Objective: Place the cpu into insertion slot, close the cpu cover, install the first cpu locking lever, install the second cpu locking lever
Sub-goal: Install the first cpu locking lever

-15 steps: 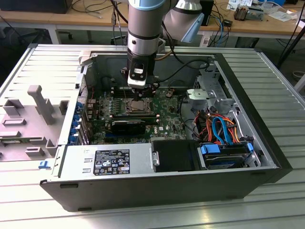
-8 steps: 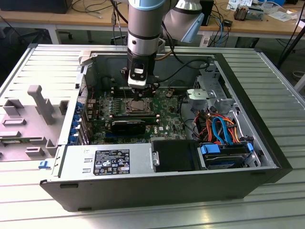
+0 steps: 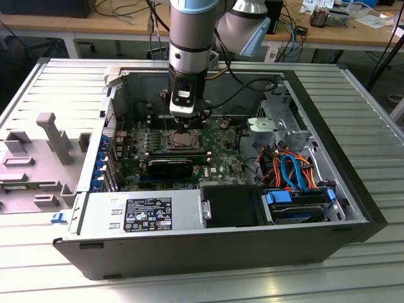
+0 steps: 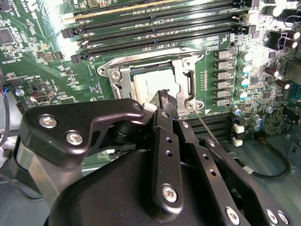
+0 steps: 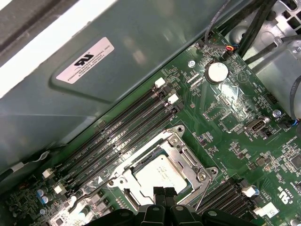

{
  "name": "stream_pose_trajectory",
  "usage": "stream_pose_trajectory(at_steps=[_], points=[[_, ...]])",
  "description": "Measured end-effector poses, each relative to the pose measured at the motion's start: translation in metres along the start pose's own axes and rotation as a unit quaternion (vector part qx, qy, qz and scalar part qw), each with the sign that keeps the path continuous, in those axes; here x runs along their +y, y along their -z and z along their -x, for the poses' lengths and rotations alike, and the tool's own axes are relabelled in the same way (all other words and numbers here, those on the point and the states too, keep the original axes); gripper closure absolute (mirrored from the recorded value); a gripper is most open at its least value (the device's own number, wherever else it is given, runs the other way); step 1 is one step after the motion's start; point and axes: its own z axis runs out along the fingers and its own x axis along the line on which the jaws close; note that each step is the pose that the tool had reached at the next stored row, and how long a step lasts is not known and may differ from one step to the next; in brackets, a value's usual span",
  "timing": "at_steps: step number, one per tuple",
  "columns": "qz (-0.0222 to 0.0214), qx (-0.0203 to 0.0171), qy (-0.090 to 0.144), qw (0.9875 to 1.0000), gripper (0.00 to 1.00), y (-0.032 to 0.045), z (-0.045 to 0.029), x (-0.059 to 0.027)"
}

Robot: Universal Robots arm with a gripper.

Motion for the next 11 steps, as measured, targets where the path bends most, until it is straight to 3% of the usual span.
stream_pose_trajectory(at_steps=[11], points=[[-0.0002, -0.0001, 0.004, 1.0000, 0.89, 0.0000, 0.0000, 0.0000]])
